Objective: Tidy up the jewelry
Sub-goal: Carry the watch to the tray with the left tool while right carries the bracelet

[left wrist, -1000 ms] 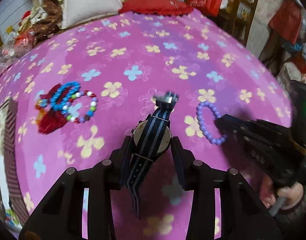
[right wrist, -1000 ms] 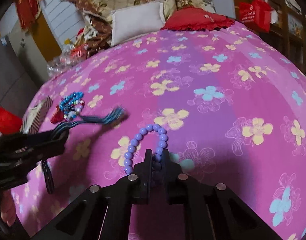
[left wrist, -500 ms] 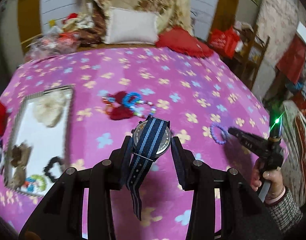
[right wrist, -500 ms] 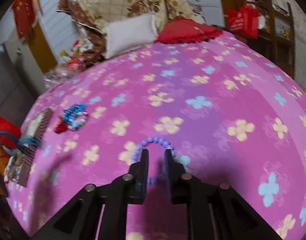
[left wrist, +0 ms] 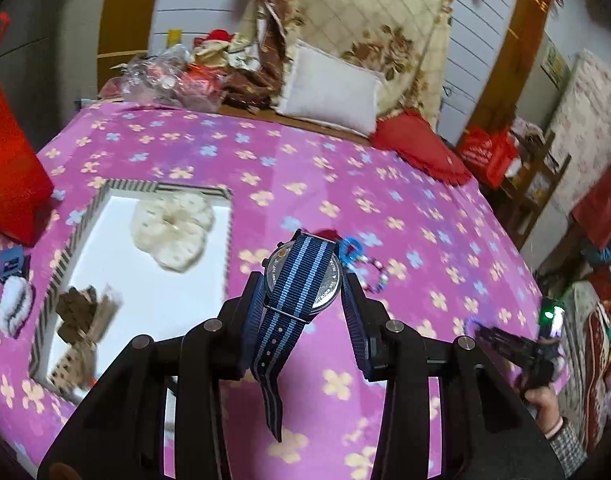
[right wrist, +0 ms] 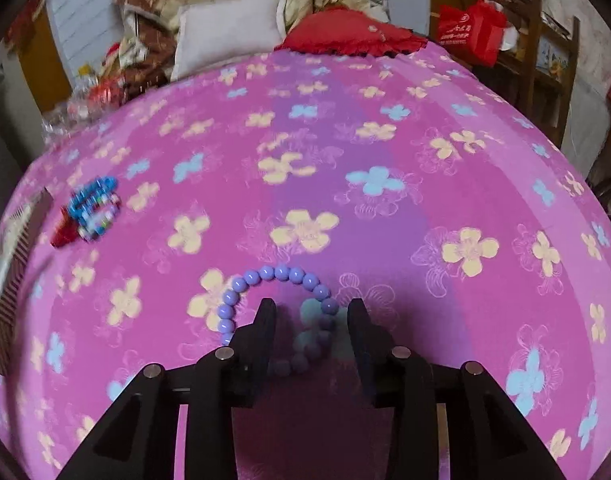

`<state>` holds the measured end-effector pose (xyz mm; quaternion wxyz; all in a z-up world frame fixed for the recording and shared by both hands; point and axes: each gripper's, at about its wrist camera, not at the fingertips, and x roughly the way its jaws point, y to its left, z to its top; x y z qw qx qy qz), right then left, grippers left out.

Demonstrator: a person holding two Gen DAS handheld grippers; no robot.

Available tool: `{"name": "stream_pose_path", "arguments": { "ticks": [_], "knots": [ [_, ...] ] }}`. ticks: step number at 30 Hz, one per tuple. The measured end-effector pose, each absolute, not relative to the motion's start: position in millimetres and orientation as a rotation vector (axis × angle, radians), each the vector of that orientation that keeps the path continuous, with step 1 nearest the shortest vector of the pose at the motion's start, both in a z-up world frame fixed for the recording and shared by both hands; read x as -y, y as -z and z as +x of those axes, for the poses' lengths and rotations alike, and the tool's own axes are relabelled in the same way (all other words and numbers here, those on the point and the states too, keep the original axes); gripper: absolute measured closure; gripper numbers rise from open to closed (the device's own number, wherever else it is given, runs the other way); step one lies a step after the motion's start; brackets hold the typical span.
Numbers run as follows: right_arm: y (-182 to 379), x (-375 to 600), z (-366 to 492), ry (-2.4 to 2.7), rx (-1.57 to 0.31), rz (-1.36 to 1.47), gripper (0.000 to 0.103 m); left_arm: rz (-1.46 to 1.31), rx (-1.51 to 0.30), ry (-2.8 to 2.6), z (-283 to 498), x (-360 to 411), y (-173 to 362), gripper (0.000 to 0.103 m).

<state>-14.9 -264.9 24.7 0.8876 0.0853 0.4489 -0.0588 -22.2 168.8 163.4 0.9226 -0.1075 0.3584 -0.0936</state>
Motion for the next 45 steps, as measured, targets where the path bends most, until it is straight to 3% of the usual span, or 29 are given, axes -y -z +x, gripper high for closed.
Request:
{"name": "stream_pose_path", "arguments": {
  "ticks": [1, 3, 9, 11, 13, 14, 29, 30, 31, 32, 33, 38, 45],
  "knots": [
    [-30, 268, -20, 0.135, -0.911, 0.189, 0.06, -0.225, -0.728, 0.185, -19, -175, -164, 0.065],
    [-37, 273, -25, 0.169, -0.887, 0.186, 0.055, -0.23, -0.706, 0.173, -14, -187, -164, 0.065],
    [-24, 264, -17, 0.194, -0.955, 0.118, 0.055, -0.254, -0.659, 0.148, 7, -211, -164, 0.065],
    [-18, 254, -11, 0.192, -0.977, 0.084, 0.061, -0.269, -0.657, 0.14, 16, -221, -163, 0.065],
    [-16, 245, -6, 0.185, -0.98, 0.071, 0.088, -0.276, -0.658, 0.124, 24, -230, -163, 0.065],
    [-16, 243, -3, 0.182, -0.991, 0.072, 0.095, -0.276, -0.66, 0.115, 29, -236, -163, 0.065],
    [-122, 135, 3, 0.012, -0.852, 0.017, 0.095, -0.427, -0.755, -0.039, 57, -341, -120, 0.065],
    [-126, 136, 1, 0.024, -0.832, 0.037, 0.095, -0.433, -0.761, -0.048, 57, -345, -118, 0.065],
    [-127, 139, 2, 0.032, -0.827, 0.056, 0.088, -0.438, -0.768, -0.055, 57, -348, -115, 0.065],
    [-125, 145, 2, 0.052, -0.829, 0.079, 0.08, -0.445, -0.774, -0.061, 57, -351, -112, 0.065],
    [-120, 156, 3, 0.091, -0.835, 0.104, 0.065, -0.452, -0.779, -0.063, 56, -352, -110, 0.065],
    [-86, 193, 4, 0.149, -0.935, 0.161, 0.064, -0.451, -0.784, -0.069, 52, -353, -107, 0.065],
    [-43, 139, 16, -0.027, -1.043, 0.079, 0.06, -0.416, -0.817, -0.084, 60, -341, -97, 0.065]
  ]
}}
